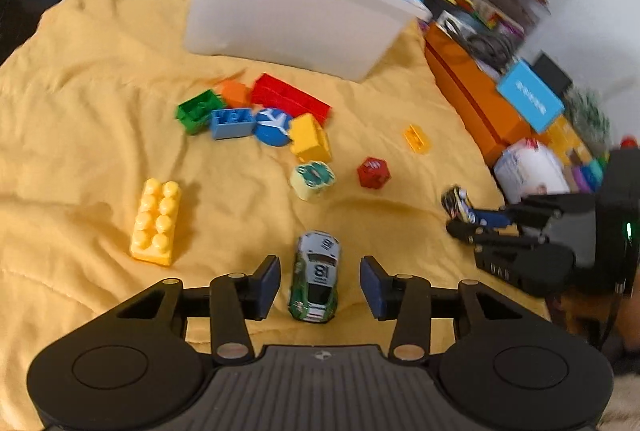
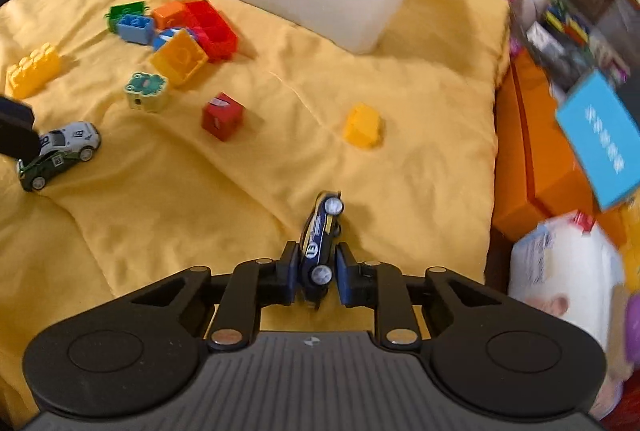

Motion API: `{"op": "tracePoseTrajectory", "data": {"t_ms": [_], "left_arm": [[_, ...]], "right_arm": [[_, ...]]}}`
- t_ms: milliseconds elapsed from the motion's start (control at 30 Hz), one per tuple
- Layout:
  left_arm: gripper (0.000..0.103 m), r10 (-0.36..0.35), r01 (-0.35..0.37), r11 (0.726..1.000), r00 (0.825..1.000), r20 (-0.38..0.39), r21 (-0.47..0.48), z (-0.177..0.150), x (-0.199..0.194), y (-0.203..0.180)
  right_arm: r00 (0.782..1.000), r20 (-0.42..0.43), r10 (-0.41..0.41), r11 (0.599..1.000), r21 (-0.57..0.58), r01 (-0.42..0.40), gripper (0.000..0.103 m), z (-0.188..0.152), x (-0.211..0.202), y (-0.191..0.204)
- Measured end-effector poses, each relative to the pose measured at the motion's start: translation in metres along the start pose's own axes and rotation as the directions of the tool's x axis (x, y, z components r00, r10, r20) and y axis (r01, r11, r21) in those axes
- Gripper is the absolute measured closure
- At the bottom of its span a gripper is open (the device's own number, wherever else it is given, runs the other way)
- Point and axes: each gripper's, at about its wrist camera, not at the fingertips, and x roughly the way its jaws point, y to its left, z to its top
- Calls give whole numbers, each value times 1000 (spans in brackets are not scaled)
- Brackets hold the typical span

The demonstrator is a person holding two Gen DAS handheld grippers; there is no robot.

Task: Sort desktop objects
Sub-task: 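Lift both held cars off the blanket toward the white bin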

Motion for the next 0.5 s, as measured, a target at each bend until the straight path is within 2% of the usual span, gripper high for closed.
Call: {"op": "tracePoseTrajectory", "data": {"t_ms": [33,100,133,200,267,333,367,433,500], "left_arm": [[55,9,-9,1000,1000,-1,28,0,1,-5],[55,28,-28,996,1000,-1,80,-2,3,-13],[55,37,-37,994,999,-2,100,-2,4,-15],[53,50,-49,991,999,-5,123,-3,6,-19],[53,60,-57,990,998,-16,129,-3,10,-21],[53,66,-62,989,997,-31,131,-2,15,-22],[53,74,-68,988,997,-38,136,-2,17,-22],[53,85,-78,987,995,-47,142,-3,20,-23],[52,94,-85,986,994,-57,143,-4,22,-22]], "right_arm": [[1000,5,25,999,24,-26,85,-1,-1,-4],[995,33,92,992,86,-94,85,0,-8,-12],[987,58,153,979,126,-159,85,2,-13,-16],[959,77,274,938,201,-284,85,6,-16,-20],[918,79,388,884,250,-395,85,8,-12,-19],[885,70,461,844,273,-461,85,7,-7,-12],[879,63,472,837,279,-470,84,5,-5,-9],[888,47,458,843,294,-450,82,3,0,-6],[901,56,431,851,308,-426,70,0,-1,-9]]}}
